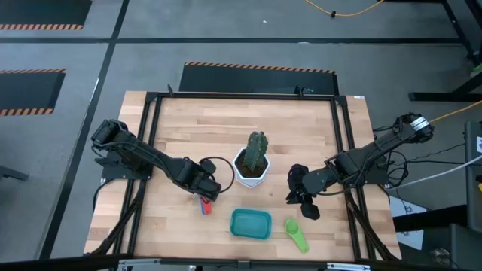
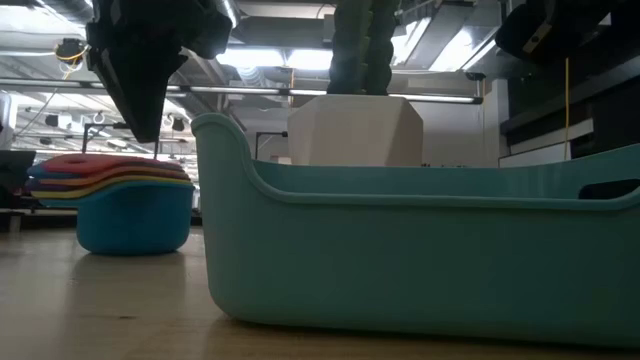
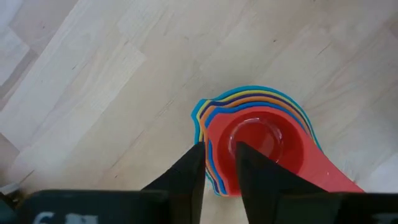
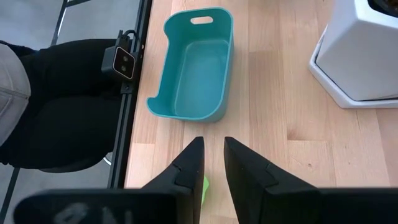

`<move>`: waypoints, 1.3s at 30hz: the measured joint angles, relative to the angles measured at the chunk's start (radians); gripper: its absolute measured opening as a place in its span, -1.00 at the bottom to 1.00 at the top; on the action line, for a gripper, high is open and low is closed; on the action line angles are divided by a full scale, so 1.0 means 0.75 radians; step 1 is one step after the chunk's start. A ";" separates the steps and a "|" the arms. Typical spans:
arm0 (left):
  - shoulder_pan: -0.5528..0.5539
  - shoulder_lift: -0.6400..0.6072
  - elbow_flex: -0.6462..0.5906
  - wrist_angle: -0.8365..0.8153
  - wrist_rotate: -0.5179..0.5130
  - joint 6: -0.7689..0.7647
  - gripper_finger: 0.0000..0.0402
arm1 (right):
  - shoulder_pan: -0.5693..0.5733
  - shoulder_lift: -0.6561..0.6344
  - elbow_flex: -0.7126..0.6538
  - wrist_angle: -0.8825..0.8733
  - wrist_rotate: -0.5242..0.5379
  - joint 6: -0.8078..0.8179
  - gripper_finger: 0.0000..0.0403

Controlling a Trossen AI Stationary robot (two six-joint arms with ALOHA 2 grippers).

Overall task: Nest measuring cups in basket
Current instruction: Stack the green measuring cup on top of the red measuring cup

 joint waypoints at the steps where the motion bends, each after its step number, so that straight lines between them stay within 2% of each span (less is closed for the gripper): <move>1: 0.000 0.000 0.000 0.000 -0.012 0.000 -0.57 | 0.000 0.000 0.000 -0.001 -0.001 0.001 -0.66; 6: -0.021 0.000 0.000 0.017 -0.095 0.000 -0.56 | 0.014 -0.001 0.000 0.000 -0.002 0.013 -0.66; 12: -0.047 0.000 0.001 0.043 -0.102 0.001 -0.58 | 0.098 0.021 0.001 0.001 -0.006 0.153 -0.66; 21: -0.065 0.000 0.001 0.068 -0.100 0.000 -0.58 | 0.242 0.185 0.001 0.001 -0.005 0.196 -0.66; 39: -0.064 -0.001 0.001 0.074 -0.098 0.000 -0.58 | 0.261 0.470 0.001 -0.043 -0.042 0.323 -0.66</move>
